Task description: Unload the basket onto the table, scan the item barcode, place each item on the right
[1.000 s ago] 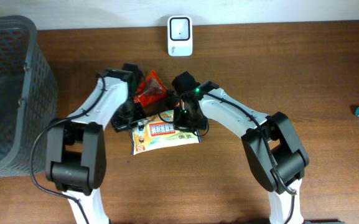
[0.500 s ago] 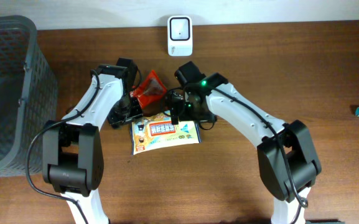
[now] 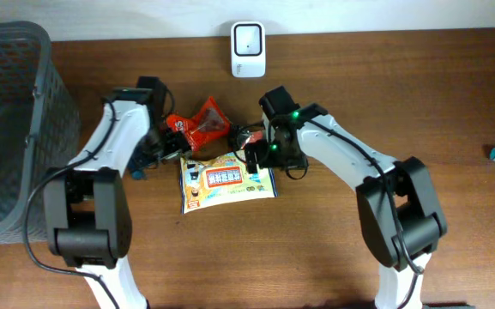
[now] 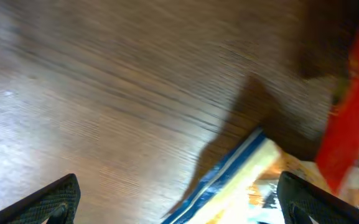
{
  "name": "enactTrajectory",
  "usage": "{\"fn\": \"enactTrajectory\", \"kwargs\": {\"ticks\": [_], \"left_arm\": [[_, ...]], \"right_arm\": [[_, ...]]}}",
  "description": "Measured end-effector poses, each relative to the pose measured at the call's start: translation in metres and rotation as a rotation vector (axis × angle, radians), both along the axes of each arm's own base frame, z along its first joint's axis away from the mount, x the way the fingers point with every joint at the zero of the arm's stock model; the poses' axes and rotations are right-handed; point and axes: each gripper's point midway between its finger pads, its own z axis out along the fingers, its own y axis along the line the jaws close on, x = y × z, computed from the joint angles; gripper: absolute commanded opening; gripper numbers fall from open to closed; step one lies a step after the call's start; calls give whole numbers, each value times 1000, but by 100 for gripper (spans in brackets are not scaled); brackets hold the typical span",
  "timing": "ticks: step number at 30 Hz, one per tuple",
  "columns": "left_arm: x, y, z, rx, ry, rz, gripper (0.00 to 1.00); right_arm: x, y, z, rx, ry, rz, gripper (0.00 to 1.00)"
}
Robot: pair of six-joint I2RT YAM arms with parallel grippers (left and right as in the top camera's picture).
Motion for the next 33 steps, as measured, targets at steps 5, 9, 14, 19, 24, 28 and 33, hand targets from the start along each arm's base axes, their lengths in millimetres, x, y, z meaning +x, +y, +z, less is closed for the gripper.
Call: {"fn": "enactTrajectory", "kwargs": {"ticks": [5, 9, 14, 19, 24, 28, 33], "left_arm": [[-2, 7, 0, -8, 12, 24, 99], [-2, 6, 0, -12, 12, 22, 99], [-2, 6, 0, -12, 12, 22, 99], [-2, 6, 0, -11, 12, 22, 99], [-2, 6, 0, -8, 11, 26, 69], [3, 9, 0, 8, -8, 48, 88], [3, 10, 0, 19, -8, 74, 99]], "right_arm": [[-3, 18, -14, 70, 34, 24, 67], [-11, 28, -18, 82, 56, 50, 4], [-16, 23, -23, 66, 89, 38, 4], [-20, -12, -15, -27, 149, -24, 4], [-8, -41, 37, -102, 20, -64, 4], [-4, -32, 63, -78, -56, -46, 12], [-5, -21, 61, -76, -72, -24, 70]]}}
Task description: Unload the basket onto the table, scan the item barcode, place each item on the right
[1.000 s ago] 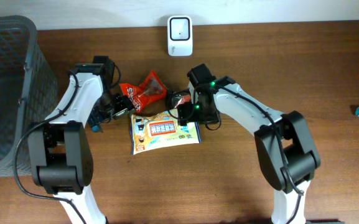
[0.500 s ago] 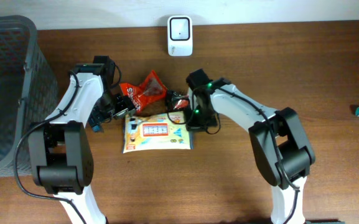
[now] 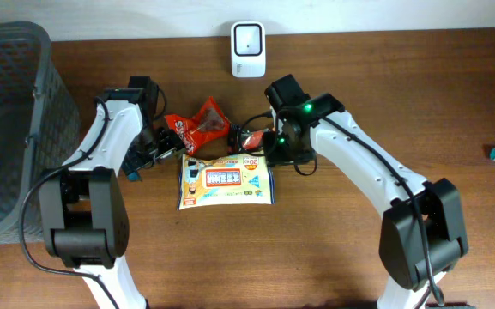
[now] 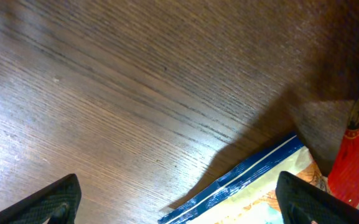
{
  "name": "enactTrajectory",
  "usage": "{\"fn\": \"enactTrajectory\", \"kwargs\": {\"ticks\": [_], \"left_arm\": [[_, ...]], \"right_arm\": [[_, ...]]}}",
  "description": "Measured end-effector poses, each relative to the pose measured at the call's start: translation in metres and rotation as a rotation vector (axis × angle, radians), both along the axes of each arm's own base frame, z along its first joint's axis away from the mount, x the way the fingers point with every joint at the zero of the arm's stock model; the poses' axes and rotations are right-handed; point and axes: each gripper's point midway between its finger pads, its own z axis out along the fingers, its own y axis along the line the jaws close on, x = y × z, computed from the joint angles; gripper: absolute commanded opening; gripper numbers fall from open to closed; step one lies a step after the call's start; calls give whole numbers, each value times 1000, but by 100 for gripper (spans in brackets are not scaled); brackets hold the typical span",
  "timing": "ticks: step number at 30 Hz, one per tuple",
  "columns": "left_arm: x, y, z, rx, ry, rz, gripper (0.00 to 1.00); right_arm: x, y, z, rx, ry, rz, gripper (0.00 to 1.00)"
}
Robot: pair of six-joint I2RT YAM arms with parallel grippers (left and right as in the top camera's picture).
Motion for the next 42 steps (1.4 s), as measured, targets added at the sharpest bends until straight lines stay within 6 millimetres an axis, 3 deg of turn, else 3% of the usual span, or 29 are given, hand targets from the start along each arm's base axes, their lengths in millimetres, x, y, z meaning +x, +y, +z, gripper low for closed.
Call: {"fn": "enactTrajectory", "kwargs": {"ticks": [2, 7, 10, 11, 12, 13, 14, 15, 21, 25, 27, 29, 32, 34, 36, 38, 42], "left_arm": [[-1, 0, 0, 0, 4, 0, 99], [-2, 2, 0, 0, 7, 6, 99], [-3, 3, 0, 4, 11, 6, 99], [-3, 3, 0, 4, 15, 6, 99], [-4, 3, 0, 4, 17, 6, 99], [-4, 3, 0, 5, 18, 6, 99], [-5, 3, 0, 4, 20, 6, 99], [-5, 3, 0, 4, 20, 6, 99], [-5, 3, 1, 5, 22, 5, 99], [-9, 4, 1, 5, 36, -4, 99], [-9, 4, 1, 3, 37, -23, 100], [-9, 4, 1, 2, 37, -38, 97], [-9, 3, 1, -2, 36, -57, 77], [-9, 1, 1, -15, 36, -82, 77], [-8, -4, 1, -45, 32, -110, 77], [-8, -14, 1, -89, 26, -160, 82], [-9, -34, 2, -153, 18, -256, 100]], "right_arm": [[1, 2, -9, -7, 14, 4, 71], [4, 13, -58, 8, 100, 5, 71], [1, 21, -78, 36, 147, 12, 70], [1, 22, -82, 41, 156, 13, 65], [1, 24, -82, 51, 157, 14, 49], [2, 26, -83, 60, 159, 13, 25], [2, 27, -83, 66, 159, 19, 7], [3, 30, -85, 81, 163, 19, 4], [4, 38, -91, 116, 183, -5, 4], [5, 31, -89, 103, 190, -26, 4], [9, 14, -79, 63, 173, -59, 4], [16, -3, -57, 24, 112, -86, 4], [28, -23, 11, 6, -68, -121, 4], [26, -30, 53, 7, -170, -127, 4], [23, -32, 76, 13, -231, -127, 4], [20, -33, 85, 9, -252, -127, 16], [17, -35, 76, -15, -220, -124, 34]]}}
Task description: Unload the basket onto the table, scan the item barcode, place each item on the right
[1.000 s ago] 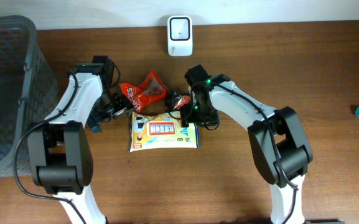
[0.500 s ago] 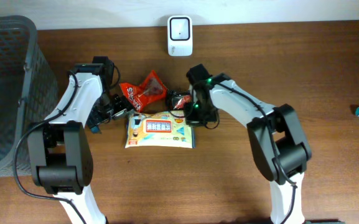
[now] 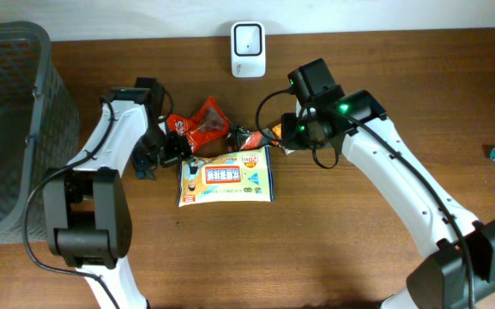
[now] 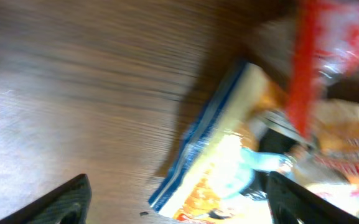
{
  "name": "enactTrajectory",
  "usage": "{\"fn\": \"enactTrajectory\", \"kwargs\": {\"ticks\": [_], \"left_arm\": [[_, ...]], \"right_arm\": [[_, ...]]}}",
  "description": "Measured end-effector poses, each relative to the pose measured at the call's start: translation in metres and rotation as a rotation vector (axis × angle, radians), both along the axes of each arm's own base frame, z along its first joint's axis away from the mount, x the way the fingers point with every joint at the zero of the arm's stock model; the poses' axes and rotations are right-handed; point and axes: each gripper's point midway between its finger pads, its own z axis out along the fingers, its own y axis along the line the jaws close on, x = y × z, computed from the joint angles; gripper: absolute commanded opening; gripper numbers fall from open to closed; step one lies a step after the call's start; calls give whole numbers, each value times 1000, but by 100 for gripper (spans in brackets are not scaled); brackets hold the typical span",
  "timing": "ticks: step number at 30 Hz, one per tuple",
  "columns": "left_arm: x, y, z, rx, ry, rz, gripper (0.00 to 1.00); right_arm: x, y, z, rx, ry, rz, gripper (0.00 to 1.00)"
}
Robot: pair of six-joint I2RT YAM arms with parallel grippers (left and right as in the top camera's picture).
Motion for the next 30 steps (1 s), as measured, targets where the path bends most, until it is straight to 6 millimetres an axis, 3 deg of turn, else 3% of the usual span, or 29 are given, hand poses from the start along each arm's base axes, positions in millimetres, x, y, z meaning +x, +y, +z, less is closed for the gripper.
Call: {"fn": "enactTrajectory", "kwargs": {"ticks": [4, 8, 10, 12, 15, 16, 17, 25, 27, 30], "left_arm": [[-6, -19, -4, -101, -3, -88, 98], [-14, -32, -24, -190, -17, -132, 94], [-15, -37, -33, -224, -37, -141, 86], [-11, -42, -32, -256, -94, -151, 72], [-10, -51, -34, -320, -145, -171, 29], [-12, -54, -36, -340, -146, -172, 9], [-16, -57, -38, -361, -139, -175, 0], [-24, -59, -29, -374, -88, -173, 0], [-29, -50, -17, -308, -29, -173, 0], [-16, -32, 12, -174, -19, -177, 0]], "right_arm": [[0, 0, -5, -7, 15, 2, 36], [0, 0, -5, -8, 16, 2, 36], [0, 0, -6, -8, 17, 1, 36], [-1, -1, -7, -12, 23, 1, 36], [-1, -1, -8, -15, 24, 0, 36], [-1, -1, -8, -16, 24, 0, 36], [-1, -1, -8, -15, 23, 0, 36], [0, -2, -9, -20, 23, -2, 36], [0, -2, -12, -24, 29, -3, 36], [1, -1, -21, -34, 51, -2, 36]]}}
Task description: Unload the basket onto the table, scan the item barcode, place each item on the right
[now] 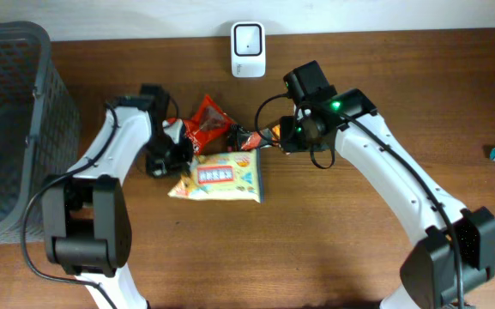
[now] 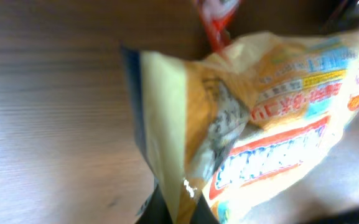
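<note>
The yellow snack packet (image 1: 221,176) lies tilted on the brown table, and its left end is pinched in my left gripper (image 1: 172,157). In the left wrist view the packet (image 2: 272,124) fills the frame. Its folded edge runs down between the dark fingers of the left gripper (image 2: 179,208), which is shut on it. No barcode shows on the printed face. The white scanner (image 1: 247,39) stands at the back edge. My right gripper (image 1: 274,135) hovers by the packet's upper right, and its jaws are too small to read.
A red snack packet (image 1: 206,124) lies just behind the yellow one, also at the top of the left wrist view (image 2: 216,18). A small dark wrapper (image 1: 245,136) sits by the right gripper. A grey basket (image 1: 45,86) stands at the far left, a blue candy at the far right.
My left gripper was open at the packet's left edge and is now shut on it. The packet has turned and shifted a little to the left. The right arm has barely moved.
At first both grippers were at the flat packet, the right at its upper right corner, the left open beside its left edge. The right gripper then drew back towards the small wrapper. Now the left holds the packet's left end.
</note>
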{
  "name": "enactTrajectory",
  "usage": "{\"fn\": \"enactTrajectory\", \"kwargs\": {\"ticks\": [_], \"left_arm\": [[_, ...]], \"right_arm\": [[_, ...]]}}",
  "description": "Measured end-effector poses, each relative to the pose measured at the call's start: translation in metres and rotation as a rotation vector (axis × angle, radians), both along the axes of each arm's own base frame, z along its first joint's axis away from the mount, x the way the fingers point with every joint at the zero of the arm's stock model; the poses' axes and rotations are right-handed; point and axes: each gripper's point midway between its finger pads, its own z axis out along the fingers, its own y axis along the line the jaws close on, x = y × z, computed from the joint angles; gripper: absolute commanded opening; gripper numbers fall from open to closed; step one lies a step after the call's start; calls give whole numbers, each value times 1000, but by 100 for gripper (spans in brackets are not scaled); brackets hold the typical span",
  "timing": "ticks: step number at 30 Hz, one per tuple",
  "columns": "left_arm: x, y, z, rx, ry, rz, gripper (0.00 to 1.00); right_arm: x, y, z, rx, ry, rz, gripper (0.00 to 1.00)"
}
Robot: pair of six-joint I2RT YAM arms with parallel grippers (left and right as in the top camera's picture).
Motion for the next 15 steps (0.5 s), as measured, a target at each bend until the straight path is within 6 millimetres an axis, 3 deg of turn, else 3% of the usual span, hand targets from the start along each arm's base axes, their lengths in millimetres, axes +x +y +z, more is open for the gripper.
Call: {"fn": "enactTrajectory", "kwargs": {"ticks": [7, 15], "left_arm": [[33, 38, 108, 455, -180, 104, 0], [36, 81, 156, 895, -340, 169, 0]], "right_arm": [[3, 1, -16, -16, 31, -1, 38], [3, -5, -17, -39, 31, -11, 38]]}}
